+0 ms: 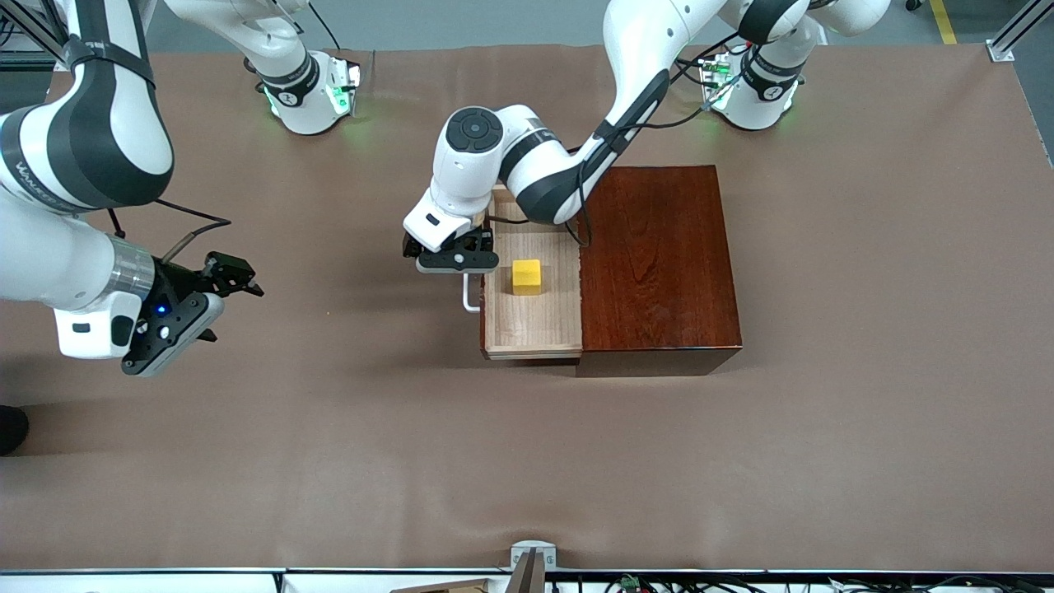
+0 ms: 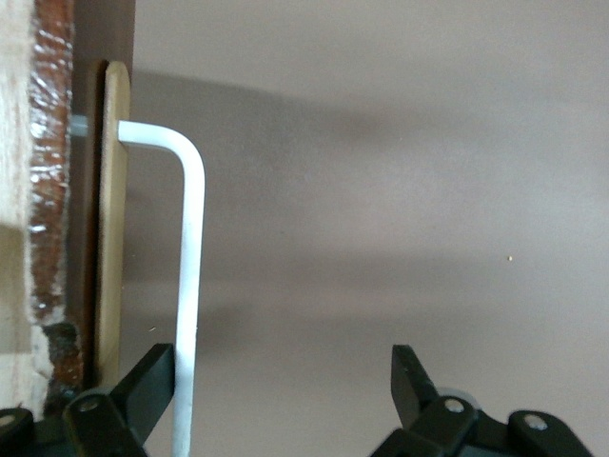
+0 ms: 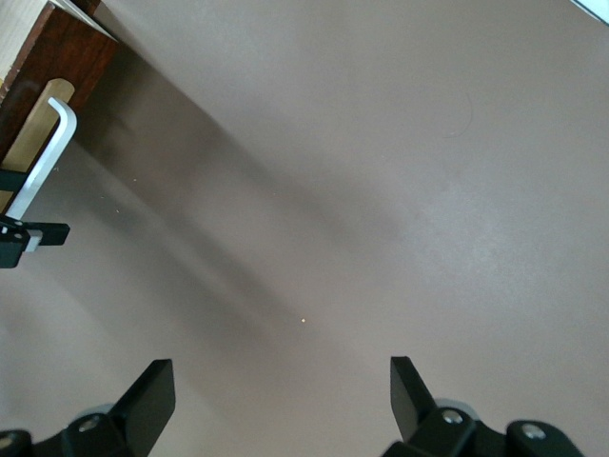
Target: Open drawer, take yellow block, close drawer
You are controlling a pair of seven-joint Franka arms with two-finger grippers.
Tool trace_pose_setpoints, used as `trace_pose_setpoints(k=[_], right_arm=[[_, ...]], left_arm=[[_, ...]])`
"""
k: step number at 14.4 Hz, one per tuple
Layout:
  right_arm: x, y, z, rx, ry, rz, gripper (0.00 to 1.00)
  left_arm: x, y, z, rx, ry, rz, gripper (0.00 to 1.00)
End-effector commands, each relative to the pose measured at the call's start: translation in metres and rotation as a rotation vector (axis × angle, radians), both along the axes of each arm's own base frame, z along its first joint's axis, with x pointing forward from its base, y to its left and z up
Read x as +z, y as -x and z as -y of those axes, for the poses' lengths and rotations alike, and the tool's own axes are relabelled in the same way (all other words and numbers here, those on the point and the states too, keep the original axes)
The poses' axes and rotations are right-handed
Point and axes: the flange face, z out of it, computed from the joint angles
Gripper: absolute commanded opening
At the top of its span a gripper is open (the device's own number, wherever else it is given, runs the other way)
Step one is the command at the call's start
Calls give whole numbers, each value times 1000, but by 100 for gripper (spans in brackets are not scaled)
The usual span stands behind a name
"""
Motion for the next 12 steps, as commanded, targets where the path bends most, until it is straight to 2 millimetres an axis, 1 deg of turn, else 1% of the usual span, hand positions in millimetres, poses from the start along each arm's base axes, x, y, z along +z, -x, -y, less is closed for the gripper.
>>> trace_pose_setpoints(k=[1,4,5,6,7,8,9,10,11,12], right_arm=[[-4,-4,-2,10,-23,2,100],[-6,-6,11,24,-25,6,100],[-7,-6,11,35,-27,7,100],[-7,-6,11,35,-27,7,100],[-7,-6,10,36,-27,7,100],[-8,-6,6,42,-27,5,100],[-8,-6,2,49,-27,5,100],[-9,-5,-6,60,-29,3,100],[-12,-3,-22,87,-29,0,100],[-16,-1,-42,116,-36,-6,100]], left_arm=[[28,-2,2,25,39,1,100],[36,0,10,21,79,25,100],[42,-2,6,26,71,22,100],[55,-3,-2,26,34,1,100],[74,-10,-17,38,-1,-16,100],[106,-20,-40,51,-31,-18,100],[132,-23,-57,58,-59,-24,100],[144,-29,-75,70,-98,-43,100],[163,-35,-97,70,-124,-55,100],[175,-40,-117,47,-163,-71,100]])
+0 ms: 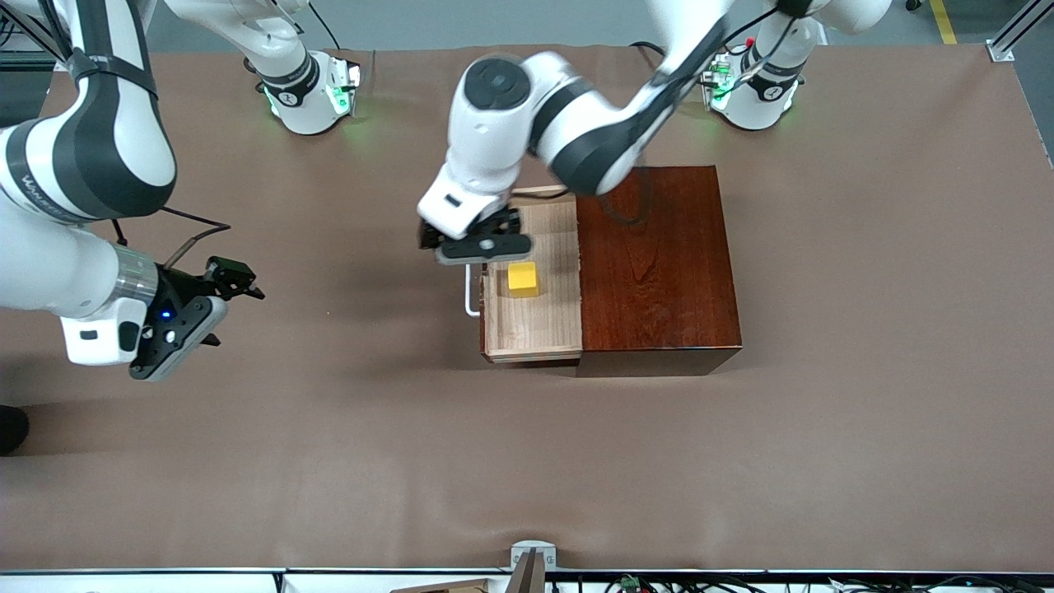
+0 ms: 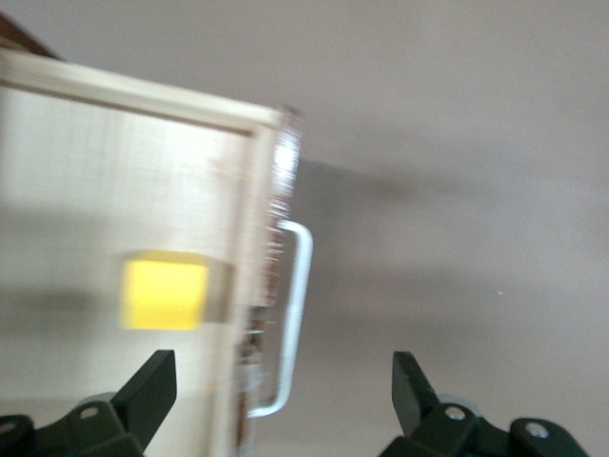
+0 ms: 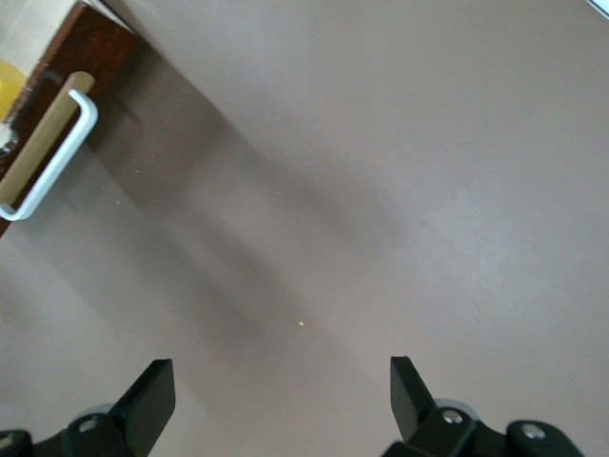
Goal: Open drawer, take yellow block, close drawer
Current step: 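Withdraw the left gripper while the right gripper moves toward the drawer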
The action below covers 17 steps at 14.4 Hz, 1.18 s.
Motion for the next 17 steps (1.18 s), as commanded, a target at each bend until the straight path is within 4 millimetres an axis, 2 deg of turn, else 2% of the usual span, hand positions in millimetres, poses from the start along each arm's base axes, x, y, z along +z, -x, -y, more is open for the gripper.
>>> trace_pose_setpoints(k=[1,4,5,7,8,10,13,17], right_arm=[[-4,4,-57,80,-48,5,100],[0,20,-142,185,-88,68,100],[3,27,-167,218,-94,95,100],[-2,37,-209,272,-104,130,100],[-5,43,-231,305,-111,158,100],[-16,48,-260,403,-120,213,100],[-34,55,-281,526,-121,226,100],[-60,79,-336,692,-83,281,100]], left_arm=[[44,-8,-65,-50,-105,-50,100],[84,-37,-155,-1,-172,-112,100],[92,-46,-182,23,-181,-127,100],[108,-63,-250,2,-181,-130,100],[115,-65,-283,-60,-181,-125,100],[121,-63,-338,-119,-184,-126,100],[120,-65,-398,-48,-172,-151,100],[116,-78,-474,-85,-157,-140,100]])
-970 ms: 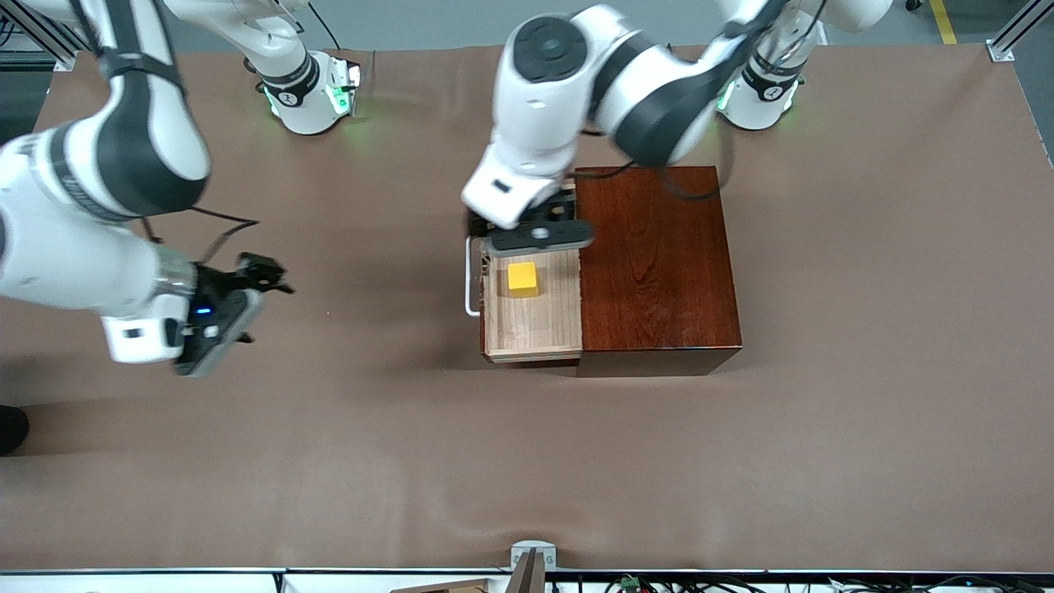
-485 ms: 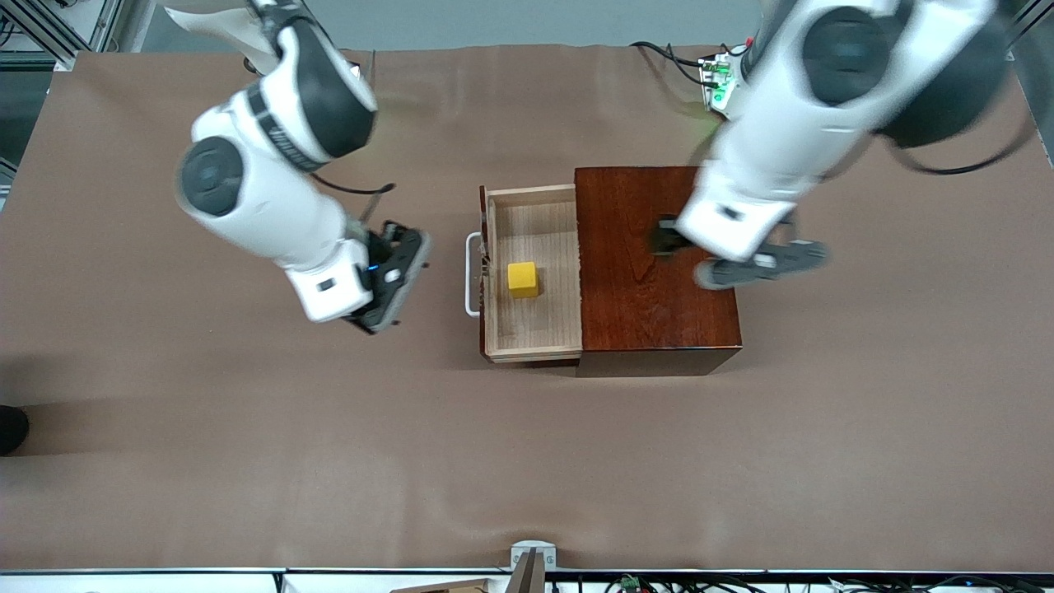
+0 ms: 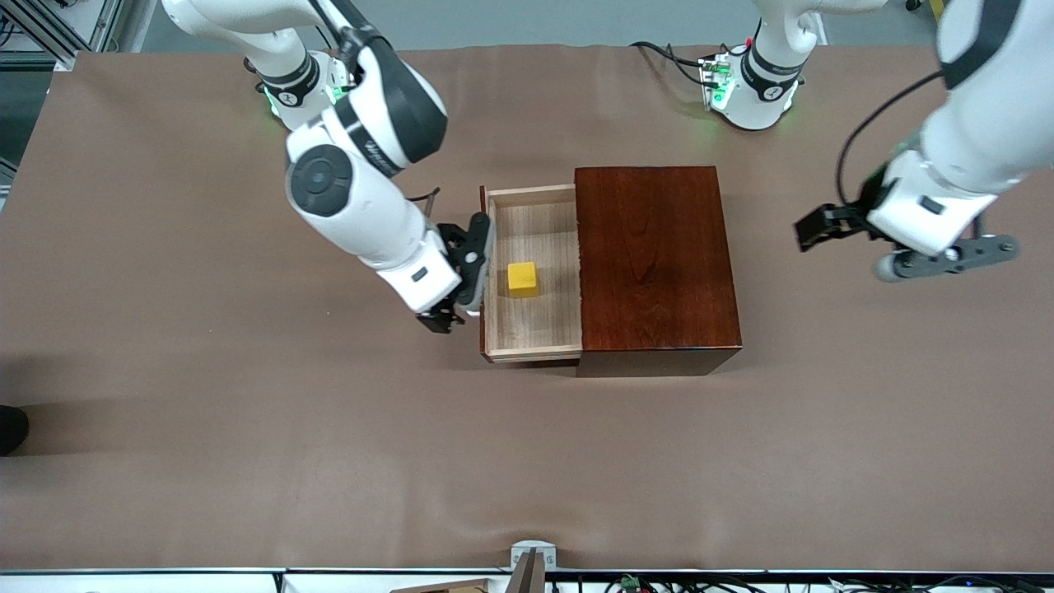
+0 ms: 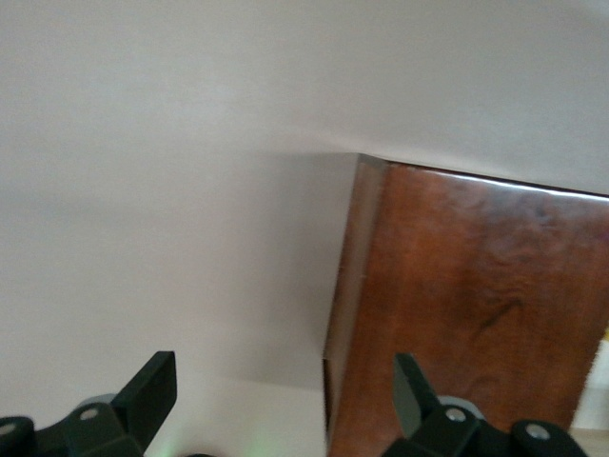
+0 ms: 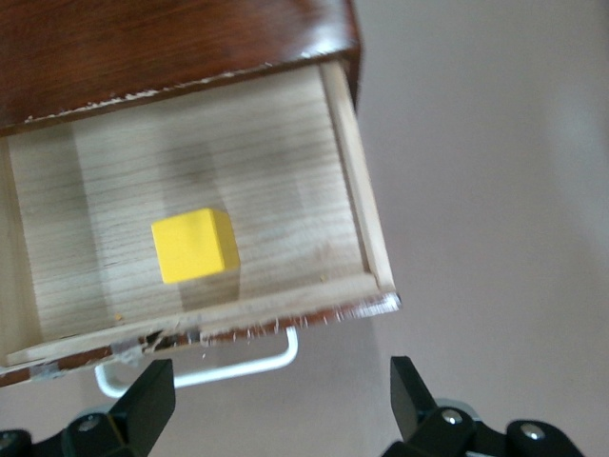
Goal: Open drawer, take yellow block, close drawer
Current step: 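Lower the right gripper into the drawer and grasp the yellow cube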
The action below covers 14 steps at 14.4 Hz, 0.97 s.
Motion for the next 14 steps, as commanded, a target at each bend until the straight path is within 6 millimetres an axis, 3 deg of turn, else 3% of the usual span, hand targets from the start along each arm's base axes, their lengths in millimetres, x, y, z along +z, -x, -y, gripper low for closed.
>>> trace_pose_setpoints(k=[1,2,5,7,9,14], right_arm=[[-12,19,-40,103,45,72,100],[-22,30,-50,126,65,72,100],[-53,46,-60,131,63,83,100],[-61,62,-74,160,69,82,100],[-67,63,-74,160,75,74,100],[-107,62,-75,163,105,33,100]], left_arm=[[0,2,-39,-56,31,13,100],[1,0,-54,-74,31,16,100],[2,-4,-72,-160,32,40,100],[3,-4,-74,-156,27,44,100],[3,-5,-74,-152,27,43,100],[2,-8,-63,-157,27,57,100]])
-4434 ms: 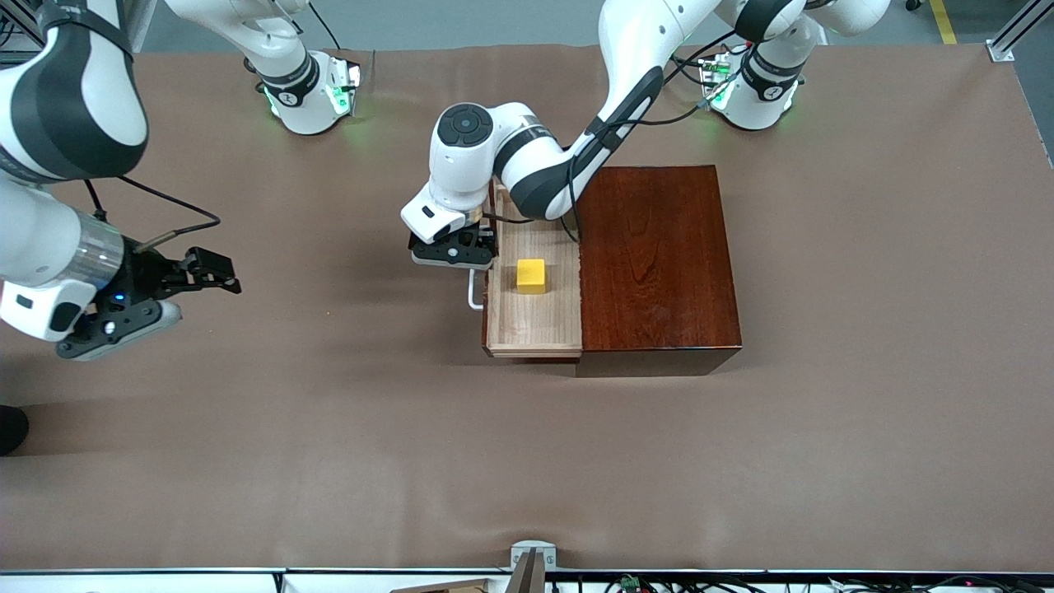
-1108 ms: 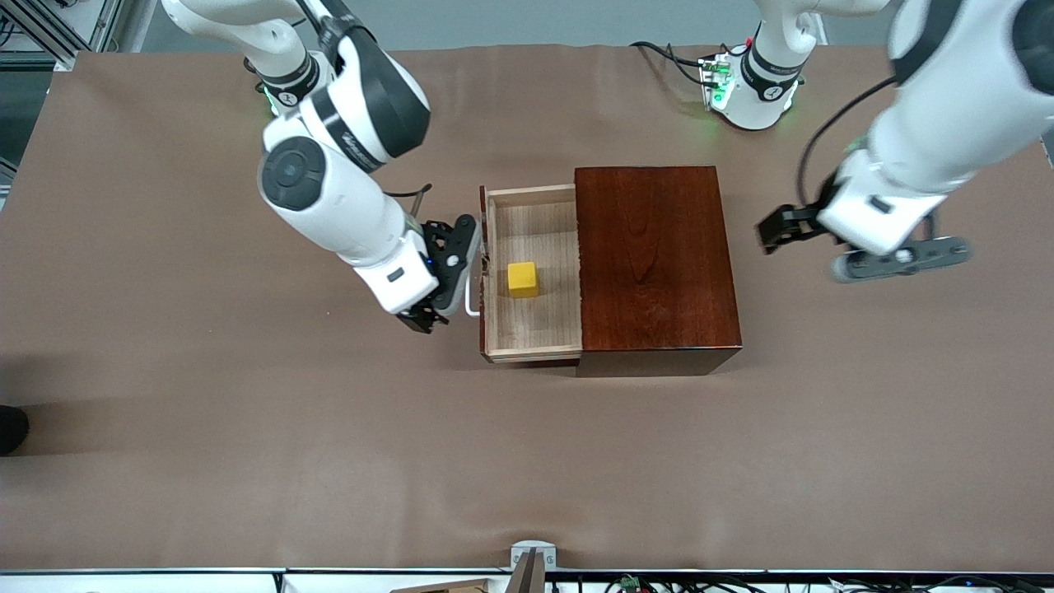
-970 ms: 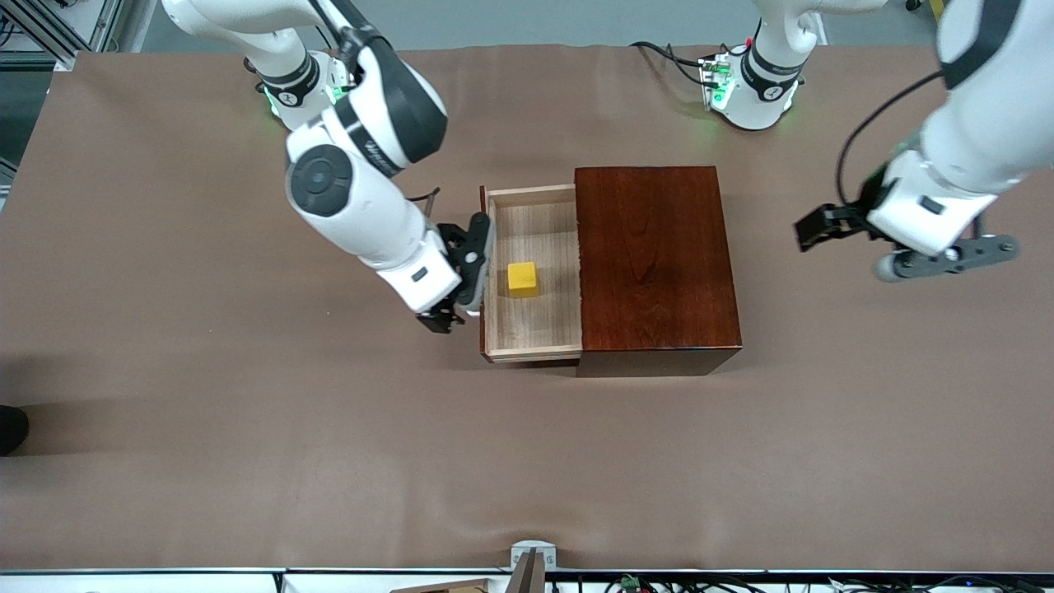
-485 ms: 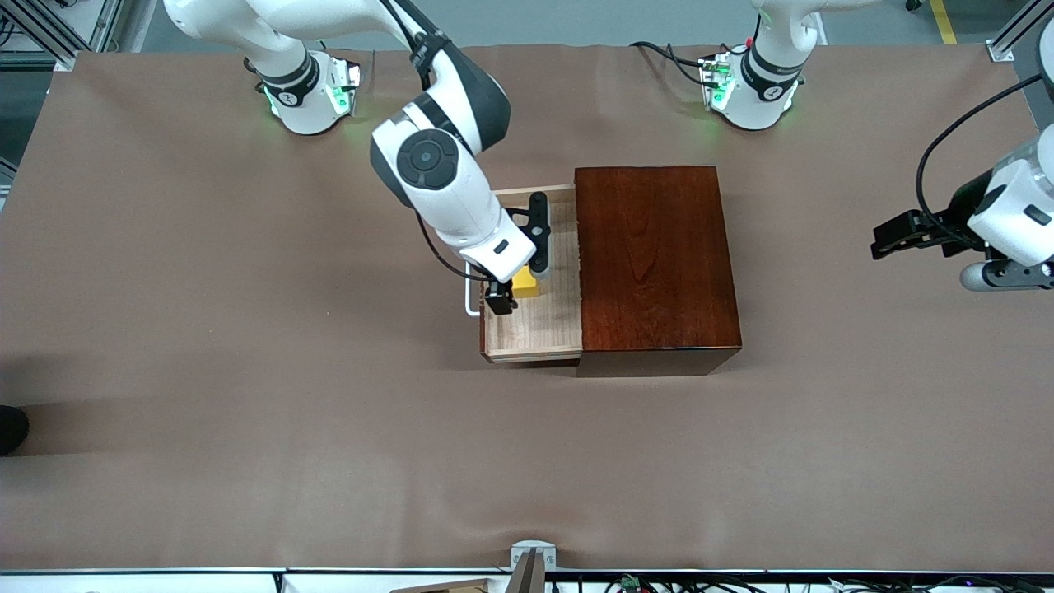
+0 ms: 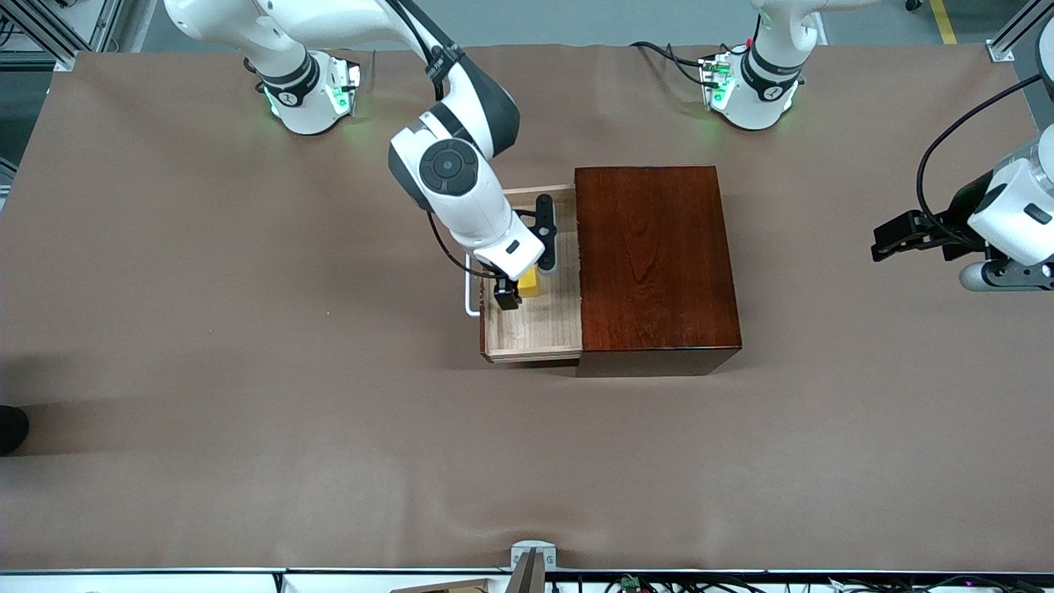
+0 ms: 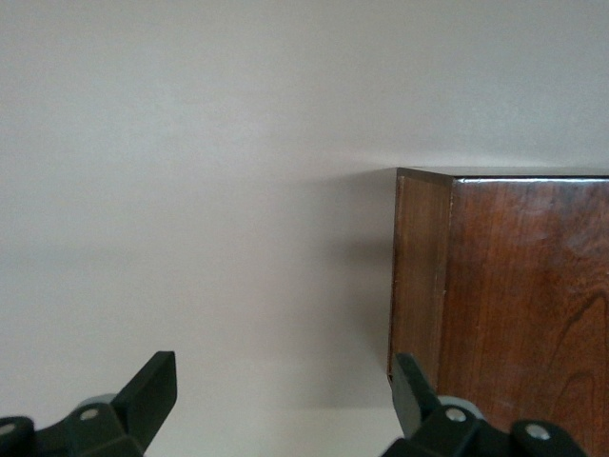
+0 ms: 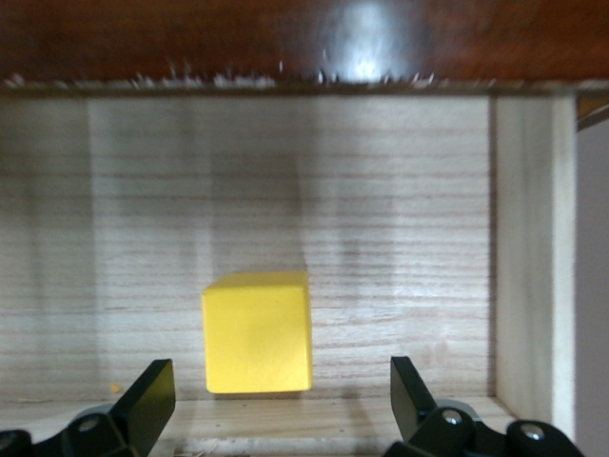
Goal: Open drawer, take yellow block, close drawer
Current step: 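Lower the right gripper into the drawer and grasp the yellow cube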
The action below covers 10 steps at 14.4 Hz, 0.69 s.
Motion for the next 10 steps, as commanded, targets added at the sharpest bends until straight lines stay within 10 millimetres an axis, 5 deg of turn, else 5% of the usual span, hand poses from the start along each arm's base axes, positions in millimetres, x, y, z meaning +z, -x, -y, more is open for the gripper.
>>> trace_pose_setpoints(k=[1,7,8,9,10], right_arm=[[-21,3,-4,6,16,-12,100],[-38,12,-19,34,18,4,100],[-39,12,-19,38,19,4,74],[-39,12,-18,36,21,1,15],[-39,12,-18,38,21,2,0]], left_arm=[[4,5,6,-8,4,26,100],[-5,-1,-2,-4,-34,29,100],[-5,-1,-3,-3,-35,27,100],[0,0,-4,-7,-34,36,100],[-2,-1,-4,-6,-34,33,100]])
